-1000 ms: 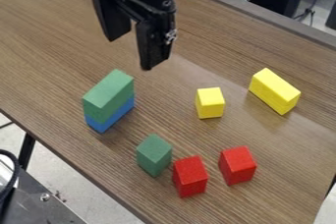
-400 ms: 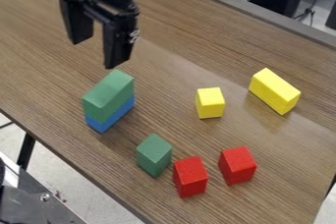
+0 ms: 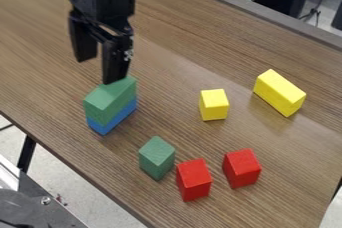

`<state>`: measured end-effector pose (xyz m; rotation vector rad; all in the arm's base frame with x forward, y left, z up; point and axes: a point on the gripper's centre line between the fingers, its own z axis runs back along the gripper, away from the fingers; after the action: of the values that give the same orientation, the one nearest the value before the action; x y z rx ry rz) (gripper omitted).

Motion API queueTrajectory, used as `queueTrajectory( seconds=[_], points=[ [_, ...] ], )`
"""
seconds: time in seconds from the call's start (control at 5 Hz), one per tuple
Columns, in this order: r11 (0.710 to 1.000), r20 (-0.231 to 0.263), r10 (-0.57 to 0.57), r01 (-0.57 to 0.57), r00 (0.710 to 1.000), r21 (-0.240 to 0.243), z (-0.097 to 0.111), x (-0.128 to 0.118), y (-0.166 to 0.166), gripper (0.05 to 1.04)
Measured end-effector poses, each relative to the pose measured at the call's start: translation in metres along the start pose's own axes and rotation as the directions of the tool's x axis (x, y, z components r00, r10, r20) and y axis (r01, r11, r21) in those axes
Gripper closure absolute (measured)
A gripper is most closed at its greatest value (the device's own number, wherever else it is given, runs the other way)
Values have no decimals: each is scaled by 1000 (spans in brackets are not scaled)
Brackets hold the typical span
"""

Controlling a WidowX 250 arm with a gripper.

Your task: Take the green rectangle block and put it above the green cube

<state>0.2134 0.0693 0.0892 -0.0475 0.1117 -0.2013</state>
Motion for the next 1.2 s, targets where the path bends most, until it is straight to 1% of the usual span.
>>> queueTrajectory(
  seconds=[0.4,0.6,0.8,1.0,1.2],
  points=[
    [1000,-6,-8,8,1000,-8,-3,7,-10,85],
    [1000,5,-1,1,1000,11,3,9,-18,85],
    [991,29,114,-115,993,64,3,5,-18,85],
    [977,30,190,-192,981,95,3,5,-17,85],
    [969,-38,235,-231,971,89,-7,1,-18,85]
  ],
)
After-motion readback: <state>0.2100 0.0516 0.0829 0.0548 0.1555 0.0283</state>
